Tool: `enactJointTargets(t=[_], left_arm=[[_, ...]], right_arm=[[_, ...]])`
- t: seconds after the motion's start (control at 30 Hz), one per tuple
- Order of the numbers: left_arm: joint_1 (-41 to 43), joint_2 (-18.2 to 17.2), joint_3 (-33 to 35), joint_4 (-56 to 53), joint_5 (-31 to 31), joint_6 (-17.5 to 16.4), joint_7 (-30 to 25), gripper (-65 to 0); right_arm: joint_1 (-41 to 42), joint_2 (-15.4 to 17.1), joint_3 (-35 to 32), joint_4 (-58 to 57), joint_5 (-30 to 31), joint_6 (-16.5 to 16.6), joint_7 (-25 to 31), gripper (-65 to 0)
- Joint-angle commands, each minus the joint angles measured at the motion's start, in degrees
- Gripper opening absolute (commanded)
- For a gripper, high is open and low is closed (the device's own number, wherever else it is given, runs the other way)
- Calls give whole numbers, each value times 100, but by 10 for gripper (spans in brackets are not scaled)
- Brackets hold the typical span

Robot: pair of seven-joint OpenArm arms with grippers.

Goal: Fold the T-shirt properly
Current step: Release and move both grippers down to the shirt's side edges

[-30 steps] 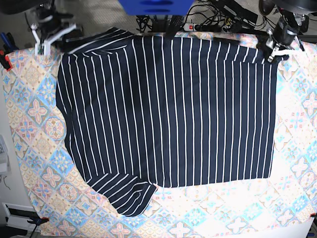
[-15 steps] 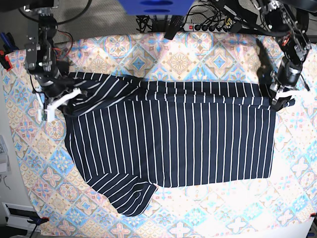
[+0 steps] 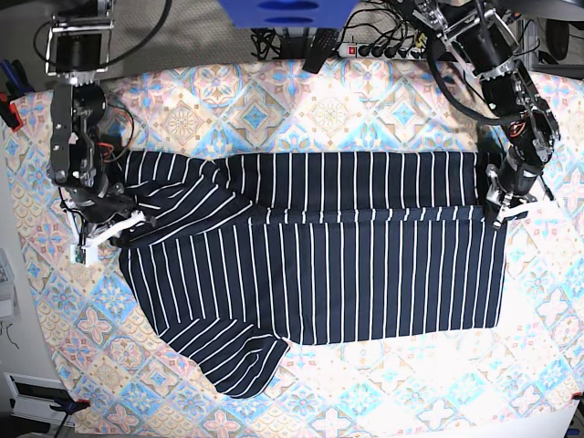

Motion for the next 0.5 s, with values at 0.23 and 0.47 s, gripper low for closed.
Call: enactJointTargets(t=[0.23, 0.47], left_arm=[[-319, -93, -36, -297, 90, -60, -111, -650], [-372, -102, -27, -622, 90, -60, -120, -650]], right_arm=[[767, 76, -740, -902, 16, 25, 834, -648], [934, 76, -1294, -1597, 7, 25, 1581, -643]])
